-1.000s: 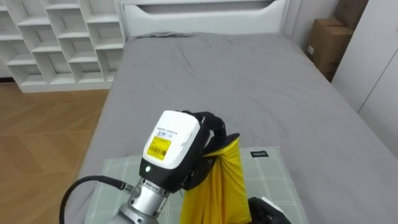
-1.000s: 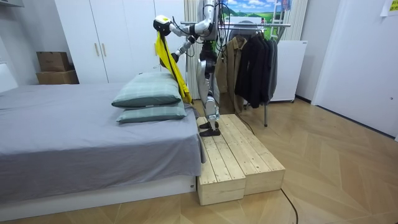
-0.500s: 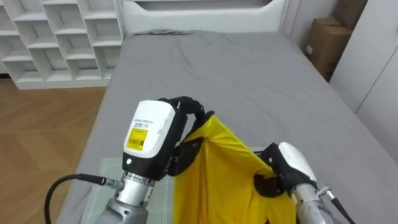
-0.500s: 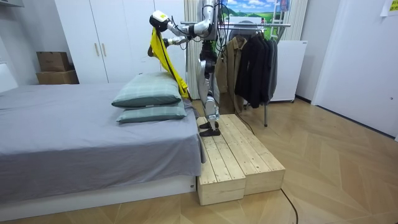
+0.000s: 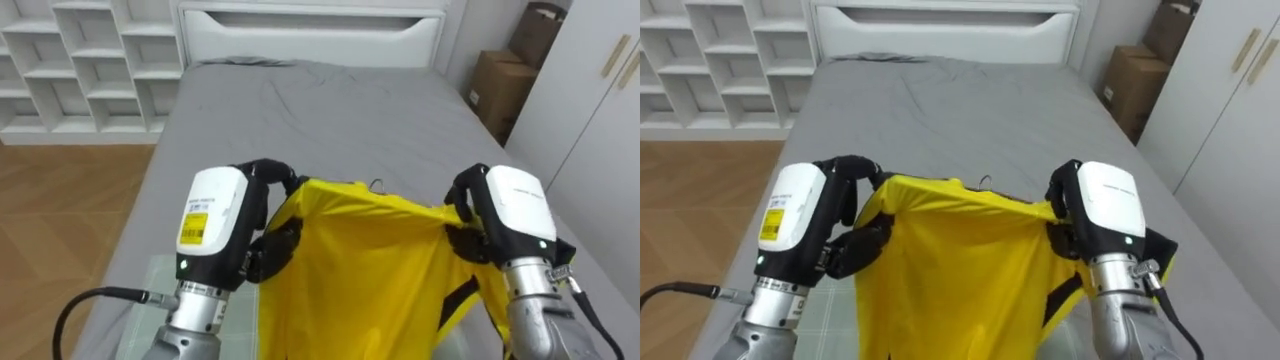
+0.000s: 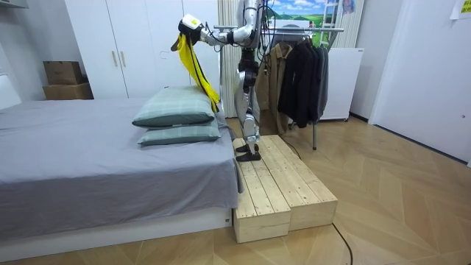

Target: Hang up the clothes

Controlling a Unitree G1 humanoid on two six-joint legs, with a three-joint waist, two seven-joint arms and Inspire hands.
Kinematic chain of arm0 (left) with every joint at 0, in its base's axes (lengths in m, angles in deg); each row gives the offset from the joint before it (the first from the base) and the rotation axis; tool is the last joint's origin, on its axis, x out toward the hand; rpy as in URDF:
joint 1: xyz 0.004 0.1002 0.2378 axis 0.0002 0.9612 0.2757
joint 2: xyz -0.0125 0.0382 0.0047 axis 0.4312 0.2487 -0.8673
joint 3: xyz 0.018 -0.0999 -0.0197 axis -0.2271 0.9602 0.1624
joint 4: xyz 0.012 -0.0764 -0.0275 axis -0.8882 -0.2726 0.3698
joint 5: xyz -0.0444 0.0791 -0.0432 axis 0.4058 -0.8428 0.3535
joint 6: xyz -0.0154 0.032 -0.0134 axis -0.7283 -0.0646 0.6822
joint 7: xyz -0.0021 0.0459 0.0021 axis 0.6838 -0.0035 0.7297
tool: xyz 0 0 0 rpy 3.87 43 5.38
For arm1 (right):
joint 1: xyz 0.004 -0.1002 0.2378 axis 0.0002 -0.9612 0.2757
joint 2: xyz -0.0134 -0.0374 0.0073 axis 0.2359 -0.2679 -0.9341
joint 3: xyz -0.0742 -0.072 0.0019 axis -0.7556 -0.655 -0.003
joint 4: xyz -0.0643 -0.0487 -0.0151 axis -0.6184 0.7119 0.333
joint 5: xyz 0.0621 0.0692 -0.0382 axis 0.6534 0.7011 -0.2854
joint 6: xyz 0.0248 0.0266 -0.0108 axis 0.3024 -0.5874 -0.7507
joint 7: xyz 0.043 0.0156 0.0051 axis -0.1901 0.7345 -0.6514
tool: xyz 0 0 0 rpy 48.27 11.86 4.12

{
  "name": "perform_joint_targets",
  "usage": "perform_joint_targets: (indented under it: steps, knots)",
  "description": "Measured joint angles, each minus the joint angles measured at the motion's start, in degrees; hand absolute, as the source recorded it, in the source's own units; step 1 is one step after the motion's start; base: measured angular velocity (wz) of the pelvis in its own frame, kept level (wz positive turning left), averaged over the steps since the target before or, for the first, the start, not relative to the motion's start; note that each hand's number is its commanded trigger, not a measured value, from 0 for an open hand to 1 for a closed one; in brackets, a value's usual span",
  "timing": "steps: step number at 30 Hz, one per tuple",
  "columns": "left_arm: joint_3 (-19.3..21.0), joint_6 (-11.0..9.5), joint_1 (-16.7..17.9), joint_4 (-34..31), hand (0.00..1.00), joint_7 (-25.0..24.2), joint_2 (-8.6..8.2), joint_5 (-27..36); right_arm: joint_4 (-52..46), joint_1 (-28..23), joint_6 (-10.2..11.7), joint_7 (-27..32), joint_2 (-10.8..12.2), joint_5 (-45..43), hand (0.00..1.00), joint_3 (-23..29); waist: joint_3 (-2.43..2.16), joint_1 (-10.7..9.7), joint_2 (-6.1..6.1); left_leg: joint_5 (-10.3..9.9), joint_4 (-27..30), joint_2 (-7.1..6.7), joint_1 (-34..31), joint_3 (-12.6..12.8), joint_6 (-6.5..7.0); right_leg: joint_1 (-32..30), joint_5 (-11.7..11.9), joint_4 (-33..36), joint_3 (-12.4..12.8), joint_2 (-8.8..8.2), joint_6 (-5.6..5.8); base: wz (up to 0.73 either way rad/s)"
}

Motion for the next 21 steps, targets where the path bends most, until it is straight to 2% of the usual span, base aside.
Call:
perform_joint_targets:
  steps: [3, 12, 13, 14, 15, 16, 17, 21]
  knots:
    - [0.00, 0.00, 0.80, 0.02, 1.00, -0.09, 0.39, 0.02, -0.02, 0.14, 0.97, 3.42, -0.32, -3.18, 1.00, 0.19, -0.02, 0.03, -0.01, 0.00, 0.15, 0.04, -0.81, 0.00, 0.00, -0.77, 0.00, 0.12, -0.07, 0.03, 0.00, 0.00]
    - [-0.01, 0.00, 1.10, 2.56, 1.00, -1.24, 0.54, 0.23, -0.02, 0.36, 2.31, 7.93, -1.20, -6.39, 1.00, 0.06, -0.02, 0.05, 0.00, 0.00, 0.19, 0.04, -1.12, -0.12, -0.01, -0.80, 0.00, -0.34, -0.13, 0.01, 0.00, 0.00]
    - [-0.02, 0.00, 1.10, 3.19, 0.98, -1.28, 0.52, 0.23, -0.03, 0.36, 2.56, 8.51, -1.37, -6.67, 1.00, 0.05, -0.02, 0.04, 0.00, 0.00, 0.12, 0.04, -1.12, -0.13, -0.01, -0.82, 0.00, -0.35, -0.13, 0.02, 0.00, 0.00]
    - [-0.03, 0.00, 1.10, 3.47, 0.69, -1.30, 0.52, 0.23, -0.03, 0.36, 2.69, 8.84, -1.41, -6.76, 1.00, 0.05, -0.02, 0.03, 0.00, 0.00, 0.09, 0.04, -1.12, -0.15, -0.01, -0.84, 0.00, -0.36, -0.14, 0.02, 0.00, 0.00]
    - [-0.07, 0.01, 1.10, 3.88, 0.57, -1.33, 0.52, 0.25, -0.13, 0.36, 2.82, 9.44, -1.45, -6.79, 1.00, 0.05, -0.02, 0.01, 0.00, 0.00, 0.02, 0.05, -1.12, -0.16, -0.01, -0.86, 0.00, -0.35, -0.15, 0.03, 0.00, 0.00]
    - [-0.08, 0.01, 1.10, 4.04, 0.35, -1.33, 0.52, 0.29, -0.36, 0.35, 2.80, 9.49, -1.49, -6.87, 1.00, 0.05, -0.02, 0.00, 0.00, 0.00, 0.02, 0.05, -1.11, -0.16, -0.01, -0.86, 0.00, -0.34, -0.14, 0.03, 0.00, 0.00]
    - [-0.07, 0.01, 1.10, 4.45, 0.00, -1.40, 0.53, 0.54, -1.06, 0.35, 2.80, 9.54, -1.67, -7.47, 1.00, 0.04, -0.02, 0.01, 0.00, 0.00, 0.03, 0.05, -1.10, -0.12, -0.01, -0.85, 0.00, -0.34, -0.14, 0.02, 0.00, 0.00]
    - [-0.07, 0.27, 1.09, 5.76, 0.00, -2.36, 0.54, 1.08, -4.19, 0.35, 2.81, 12.00, -1.97, -7.90, 1.00, -0.01, -0.01, 0.08, -0.02, 0.00, 0.05, 0.06, -0.97, -0.05, -0.01, -0.74, 0.00, -0.34, -0.10, 0.01, 0.00, 0.00]
